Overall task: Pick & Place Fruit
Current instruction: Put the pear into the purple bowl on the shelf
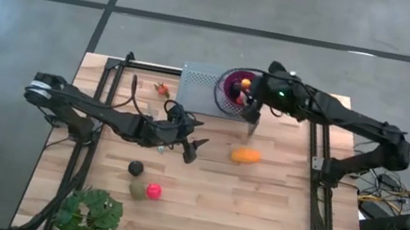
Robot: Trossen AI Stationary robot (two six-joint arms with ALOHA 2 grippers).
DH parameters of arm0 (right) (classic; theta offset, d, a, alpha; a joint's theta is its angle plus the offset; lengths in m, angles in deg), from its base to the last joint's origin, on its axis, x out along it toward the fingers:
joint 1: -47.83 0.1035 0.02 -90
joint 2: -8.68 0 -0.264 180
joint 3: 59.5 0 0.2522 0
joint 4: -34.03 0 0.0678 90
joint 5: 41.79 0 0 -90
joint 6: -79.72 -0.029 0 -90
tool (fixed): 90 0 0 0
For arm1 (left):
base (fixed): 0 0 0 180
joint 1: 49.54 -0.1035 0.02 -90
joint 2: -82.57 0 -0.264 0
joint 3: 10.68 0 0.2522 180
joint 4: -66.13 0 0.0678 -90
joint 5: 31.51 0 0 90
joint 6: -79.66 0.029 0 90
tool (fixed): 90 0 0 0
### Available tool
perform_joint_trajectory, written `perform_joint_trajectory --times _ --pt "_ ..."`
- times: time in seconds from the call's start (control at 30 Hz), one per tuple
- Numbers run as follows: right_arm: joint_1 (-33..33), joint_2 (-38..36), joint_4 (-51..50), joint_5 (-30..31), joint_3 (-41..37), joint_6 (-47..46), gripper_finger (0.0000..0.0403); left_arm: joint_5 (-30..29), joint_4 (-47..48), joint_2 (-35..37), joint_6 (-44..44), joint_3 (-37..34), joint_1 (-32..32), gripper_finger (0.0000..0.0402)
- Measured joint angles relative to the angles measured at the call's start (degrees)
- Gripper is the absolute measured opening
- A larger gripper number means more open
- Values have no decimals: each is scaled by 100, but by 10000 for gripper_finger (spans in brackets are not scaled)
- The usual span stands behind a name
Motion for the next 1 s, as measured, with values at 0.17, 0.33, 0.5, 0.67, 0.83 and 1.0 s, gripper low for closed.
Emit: perform_joint_trajectory --times 0.17,0.33,0.5,0.67,0.83,1.0 --pt "-244 581 -284 1 567 78 154 7 14 0 26 -14 5 284" --pt "-482 1066 -666 2 1043 129 140 39 17 0 28 -19 15 284" --pt "-741 1390 -928 1 1330 52 149 42 15 0 27 -19 22 284" --pt "-994 1552 -1076 -202 1337 -69 160 44 14 0 26 -19 24 284" --pt "-1181 1701 -1063 -403 1333 -171 147 44 11 0 24 -19 24 284" --pt "-1257 1827 -1182 -419 1333 -232 138 44 11 0 24 -19 24 284"
